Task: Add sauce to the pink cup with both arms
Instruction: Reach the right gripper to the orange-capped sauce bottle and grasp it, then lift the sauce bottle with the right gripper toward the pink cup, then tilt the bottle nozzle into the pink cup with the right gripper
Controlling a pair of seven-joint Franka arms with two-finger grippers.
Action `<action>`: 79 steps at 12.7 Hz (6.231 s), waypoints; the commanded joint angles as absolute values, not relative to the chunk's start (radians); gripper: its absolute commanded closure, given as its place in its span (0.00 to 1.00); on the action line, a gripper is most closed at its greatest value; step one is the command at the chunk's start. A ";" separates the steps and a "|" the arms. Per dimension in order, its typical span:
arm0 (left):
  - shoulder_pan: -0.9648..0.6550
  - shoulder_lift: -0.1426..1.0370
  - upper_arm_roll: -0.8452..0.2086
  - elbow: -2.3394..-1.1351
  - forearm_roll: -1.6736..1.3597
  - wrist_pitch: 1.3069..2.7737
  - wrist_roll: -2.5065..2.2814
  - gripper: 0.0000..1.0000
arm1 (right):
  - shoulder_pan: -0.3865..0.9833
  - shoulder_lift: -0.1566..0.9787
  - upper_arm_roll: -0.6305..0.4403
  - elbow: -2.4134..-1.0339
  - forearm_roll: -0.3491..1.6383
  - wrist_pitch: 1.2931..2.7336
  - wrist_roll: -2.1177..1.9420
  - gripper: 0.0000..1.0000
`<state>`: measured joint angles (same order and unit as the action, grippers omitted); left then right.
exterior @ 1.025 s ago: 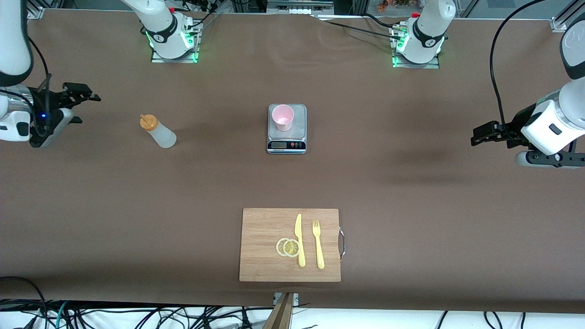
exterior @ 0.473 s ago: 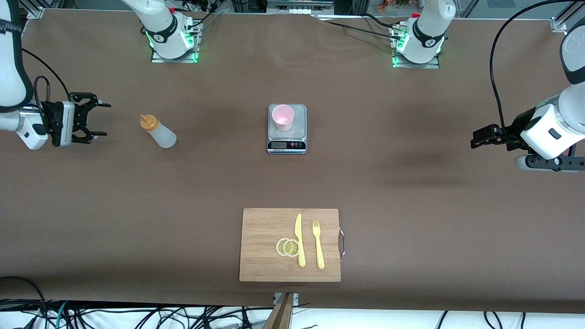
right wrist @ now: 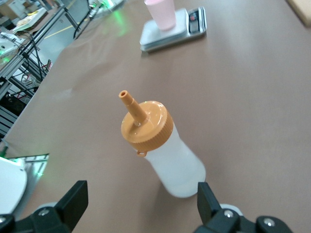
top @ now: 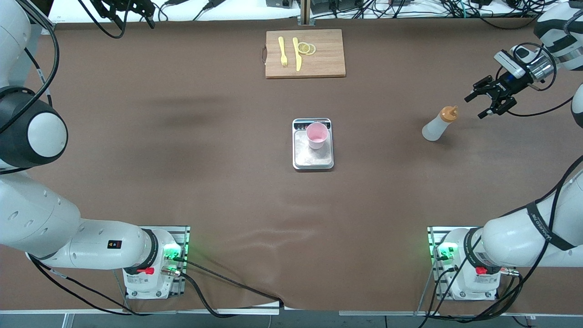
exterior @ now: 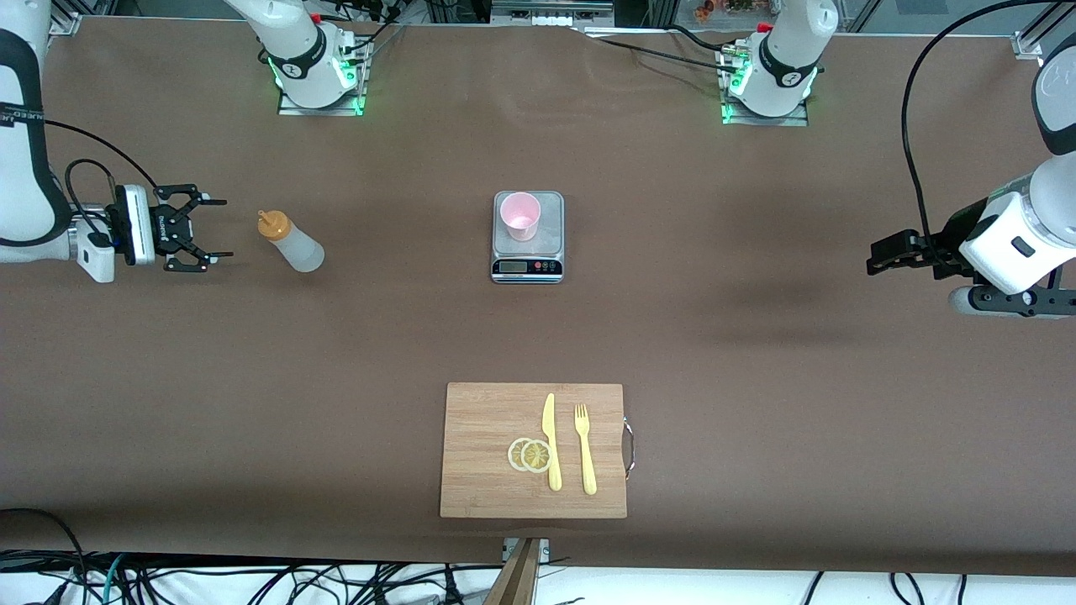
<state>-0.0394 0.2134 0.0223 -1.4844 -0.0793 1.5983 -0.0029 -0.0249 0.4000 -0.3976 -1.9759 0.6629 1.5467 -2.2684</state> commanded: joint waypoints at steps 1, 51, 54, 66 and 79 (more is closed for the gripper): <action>-0.040 0.235 0.021 -1.442 -0.074 1.572 0.014 0.00 | -0.063 0.494 -0.397 -1.964 0.806 1.490 -2.474 0.00; -0.044 0.256 0.020 -1.407 -0.074 1.571 0.011 0.00 | 0.741 0.430 -0.319 -1.761 0.418 1.767 -1.392 0.85; -0.044 0.256 0.020 -1.407 -0.074 1.571 0.011 0.00 | 0.802 0.419 -0.319 -1.763 0.321 1.769 -1.251 0.85; -0.046 0.256 0.020 -1.407 -0.077 1.571 0.011 0.00 | 1.048 0.416 -0.316 -1.776 0.003 1.769 -0.862 0.83; -0.046 0.258 0.020 -1.405 -0.078 1.571 0.011 0.00 | 1.164 0.434 -0.316 -1.770 -0.181 1.750 -0.692 0.83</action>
<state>-0.0414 0.2424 0.0173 -1.4410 -0.0794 1.5943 -0.0029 1.1387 0.4506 -0.3131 -1.7610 -0.1512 1.7586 -0.7333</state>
